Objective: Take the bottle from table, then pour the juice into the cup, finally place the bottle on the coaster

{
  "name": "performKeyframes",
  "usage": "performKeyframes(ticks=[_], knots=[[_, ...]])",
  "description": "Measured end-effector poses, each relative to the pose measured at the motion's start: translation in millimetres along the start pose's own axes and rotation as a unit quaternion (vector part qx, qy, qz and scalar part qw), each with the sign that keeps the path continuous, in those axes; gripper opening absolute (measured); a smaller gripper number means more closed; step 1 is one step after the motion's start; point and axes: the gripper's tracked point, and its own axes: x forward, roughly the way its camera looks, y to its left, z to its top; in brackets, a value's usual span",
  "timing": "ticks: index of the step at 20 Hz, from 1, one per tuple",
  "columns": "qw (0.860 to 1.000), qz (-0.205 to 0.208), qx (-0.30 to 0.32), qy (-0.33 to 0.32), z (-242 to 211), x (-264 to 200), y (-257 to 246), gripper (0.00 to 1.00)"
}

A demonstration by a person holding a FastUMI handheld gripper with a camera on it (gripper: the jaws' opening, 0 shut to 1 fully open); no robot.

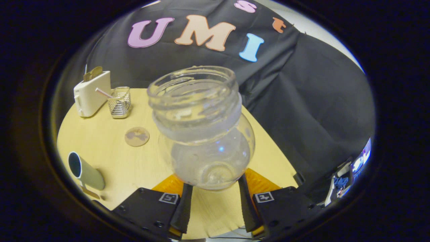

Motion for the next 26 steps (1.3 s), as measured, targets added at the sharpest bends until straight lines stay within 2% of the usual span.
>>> performKeyframes(ticks=[4, 9, 12, 20, 26], knots=[[0.995, -0.056, -0.065, -0.041, 19, -17, -2, 0.67], [0.983, -0.085, -0.136, -0.089, 37, -38, 16, 0.67], [0.97, -0.095, -0.184, -0.125, 49, -50, 30, 0.67], [0.918, -0.113, -0.314, -0.217, 70, -71, 74, 0.67], [0.872, -0.128, -0.387, -0.272, 85, -87, 103, 0.67]])
